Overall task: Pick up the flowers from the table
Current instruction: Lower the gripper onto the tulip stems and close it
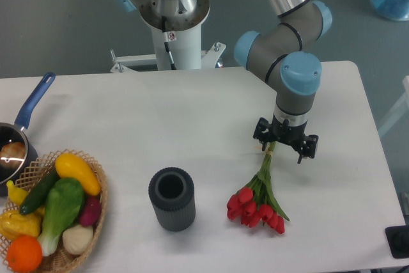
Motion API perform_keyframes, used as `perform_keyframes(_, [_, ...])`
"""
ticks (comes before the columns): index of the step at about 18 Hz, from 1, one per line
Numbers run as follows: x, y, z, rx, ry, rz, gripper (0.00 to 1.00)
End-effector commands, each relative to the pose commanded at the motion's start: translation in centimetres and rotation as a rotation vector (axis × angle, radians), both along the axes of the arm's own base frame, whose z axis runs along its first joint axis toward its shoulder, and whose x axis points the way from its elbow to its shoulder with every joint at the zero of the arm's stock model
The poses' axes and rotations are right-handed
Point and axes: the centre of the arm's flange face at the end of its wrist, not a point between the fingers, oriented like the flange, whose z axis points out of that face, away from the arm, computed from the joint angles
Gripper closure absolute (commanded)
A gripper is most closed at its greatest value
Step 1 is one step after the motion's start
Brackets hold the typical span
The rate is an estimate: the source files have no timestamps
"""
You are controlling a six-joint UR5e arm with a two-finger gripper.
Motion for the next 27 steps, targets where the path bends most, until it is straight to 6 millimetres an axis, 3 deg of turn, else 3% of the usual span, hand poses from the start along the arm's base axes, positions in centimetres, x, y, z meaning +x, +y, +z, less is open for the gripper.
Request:
perform_keyframes(4, [1.2, 1.2, -1.0, -0.015, -0.011, -0.065, 0.00])
perform_keyframes(16, [2.5, 0.2, -2.9, -0.036, -0.053, -0.061, 0.01])
perform_keyframes(20, [2.2, 0.4, -2.9, -0.034, -0.050, -0.061, 0.23])
perform_keyframes(25, [1.3, 0.7, -3.1, -0.033, -0.043, -0.062, 0.24])
perform_keyframes(27, [1.3, 0.6, -3.0, -0.037, -0.041, -0.063, 0.28])
